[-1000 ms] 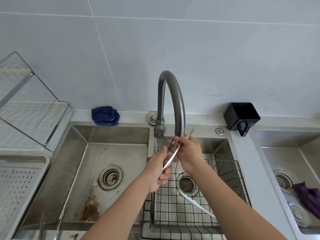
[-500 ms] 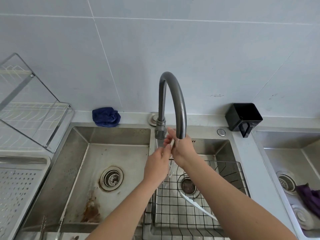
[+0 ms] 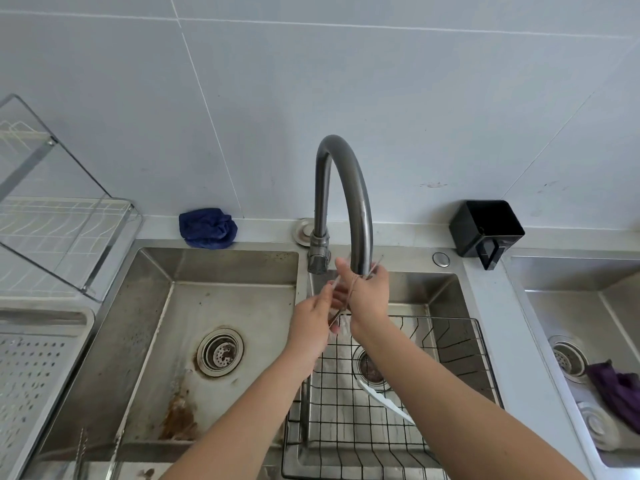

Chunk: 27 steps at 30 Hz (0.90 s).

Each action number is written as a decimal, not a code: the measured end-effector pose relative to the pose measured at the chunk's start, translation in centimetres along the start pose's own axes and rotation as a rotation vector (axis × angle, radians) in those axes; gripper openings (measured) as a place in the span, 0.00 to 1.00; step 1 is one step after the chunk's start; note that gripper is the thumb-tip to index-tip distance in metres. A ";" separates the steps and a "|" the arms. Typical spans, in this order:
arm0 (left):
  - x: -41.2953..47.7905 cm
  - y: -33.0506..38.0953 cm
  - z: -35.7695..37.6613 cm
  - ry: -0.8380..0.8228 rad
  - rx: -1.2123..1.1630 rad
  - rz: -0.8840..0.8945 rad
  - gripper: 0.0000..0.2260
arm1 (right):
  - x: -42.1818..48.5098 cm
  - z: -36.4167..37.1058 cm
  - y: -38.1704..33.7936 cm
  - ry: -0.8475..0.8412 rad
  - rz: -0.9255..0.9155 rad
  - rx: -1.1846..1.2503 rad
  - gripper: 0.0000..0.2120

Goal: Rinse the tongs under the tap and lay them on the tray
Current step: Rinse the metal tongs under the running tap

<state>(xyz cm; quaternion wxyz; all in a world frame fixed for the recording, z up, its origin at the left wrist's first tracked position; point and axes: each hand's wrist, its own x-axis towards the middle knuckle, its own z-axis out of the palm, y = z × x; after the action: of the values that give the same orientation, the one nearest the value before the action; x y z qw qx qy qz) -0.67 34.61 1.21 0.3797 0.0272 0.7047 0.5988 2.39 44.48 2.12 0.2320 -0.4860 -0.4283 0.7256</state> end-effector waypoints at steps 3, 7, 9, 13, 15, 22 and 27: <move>0.7 0.9 -0.5 -0.046 -0.064 -0.098 0.26 | -0.9 0.1 0.2 -0.187 0.021 0.039 0.17; 0.5 1.2 -1.5 -0.420 -0.222 -0.331 0.30 | -1.4 -0.6 -2.1 -0.403 0.201 0.212 0.08; 0.4 1.1 -1.2 -0.478 -0.269 -0.367 0.31 | -1.4 -0.6 -2.3 -0.392 0.128 0.136 0.19; 0.3 0.7 0.8 -0.204 -0.182 -0.253 0.27 | -1.8 -0.4 -1.6 -0.198 -0.150 -0.171 0.12; 0.4 0.4 1.6 -0.116 -0.179 -0.192 0.27 | -2.1 -0.9 -1.2 -0.205 -0.202 -0.173 0.06; 1.4 0.7 2.9 -0.078 -0.190 -0.140 0.19 | -2.0 -2.4 -1.8 -0.151 -0.165 -0.145 0.28; 0.3 0.7 2.0 -0.179 -0.096 -0.108 0.23 | -1.3 -2.1 -2.3 -0.117 -0.213 -0.203 0.21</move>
<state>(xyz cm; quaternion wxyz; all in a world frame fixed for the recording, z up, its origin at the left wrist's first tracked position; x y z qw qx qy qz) -0.07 36.59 1.65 0.4739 0.0243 0.6387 0.6057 4.65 45.56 4.43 0.2319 -0.4156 -0.5612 0.6771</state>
